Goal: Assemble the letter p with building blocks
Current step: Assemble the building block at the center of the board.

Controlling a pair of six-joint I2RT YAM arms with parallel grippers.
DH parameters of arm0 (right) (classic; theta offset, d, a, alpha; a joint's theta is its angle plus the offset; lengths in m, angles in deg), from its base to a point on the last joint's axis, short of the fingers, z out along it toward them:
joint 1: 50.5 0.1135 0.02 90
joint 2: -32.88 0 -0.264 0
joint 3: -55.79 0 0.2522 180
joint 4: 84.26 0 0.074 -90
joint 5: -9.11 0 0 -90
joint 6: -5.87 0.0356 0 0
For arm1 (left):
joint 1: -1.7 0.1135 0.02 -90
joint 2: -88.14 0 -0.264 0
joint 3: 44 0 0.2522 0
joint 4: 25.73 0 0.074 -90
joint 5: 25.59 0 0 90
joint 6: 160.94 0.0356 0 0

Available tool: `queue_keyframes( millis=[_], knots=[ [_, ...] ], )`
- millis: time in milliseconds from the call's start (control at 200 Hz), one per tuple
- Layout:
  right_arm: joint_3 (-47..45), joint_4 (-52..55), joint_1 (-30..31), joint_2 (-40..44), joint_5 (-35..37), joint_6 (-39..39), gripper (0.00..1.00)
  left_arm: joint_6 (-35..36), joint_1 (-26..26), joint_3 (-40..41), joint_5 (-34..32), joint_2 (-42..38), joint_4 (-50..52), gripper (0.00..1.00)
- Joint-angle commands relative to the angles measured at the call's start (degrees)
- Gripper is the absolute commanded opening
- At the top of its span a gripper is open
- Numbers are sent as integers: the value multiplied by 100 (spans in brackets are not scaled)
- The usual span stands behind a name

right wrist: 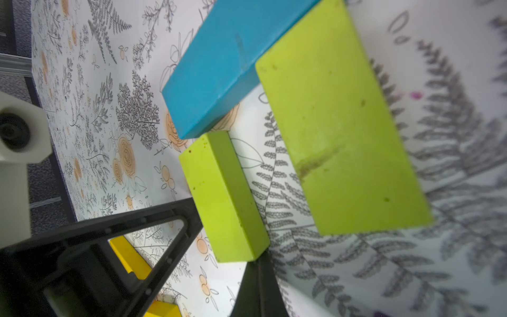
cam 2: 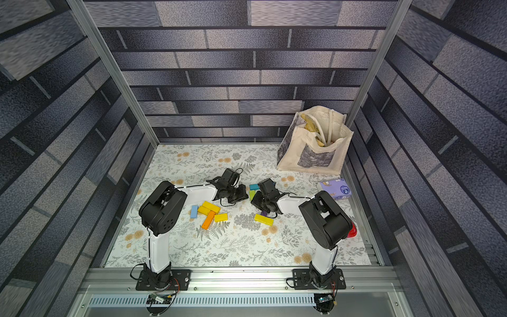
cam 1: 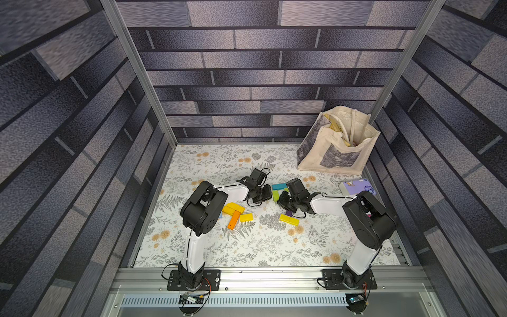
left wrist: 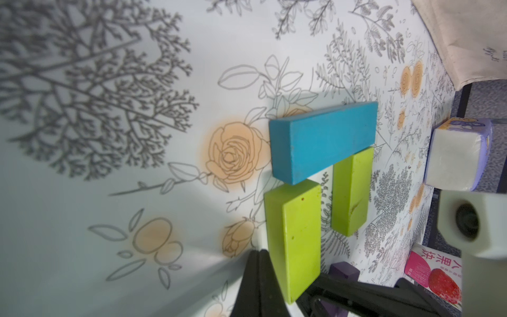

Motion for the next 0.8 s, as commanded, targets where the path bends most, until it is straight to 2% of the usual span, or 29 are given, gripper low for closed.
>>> queue_keyframes(
  millis=[0, 791],
  knots=[
    [-232, 429, -84, -101, 175, 25, 0, -102, -59, -113, 50, 106, 46, 0],
    [-279, 485, -145, -96, 177, 16, 0, -119, -82, -161, 20, 203, 50, 0]
  ],
)
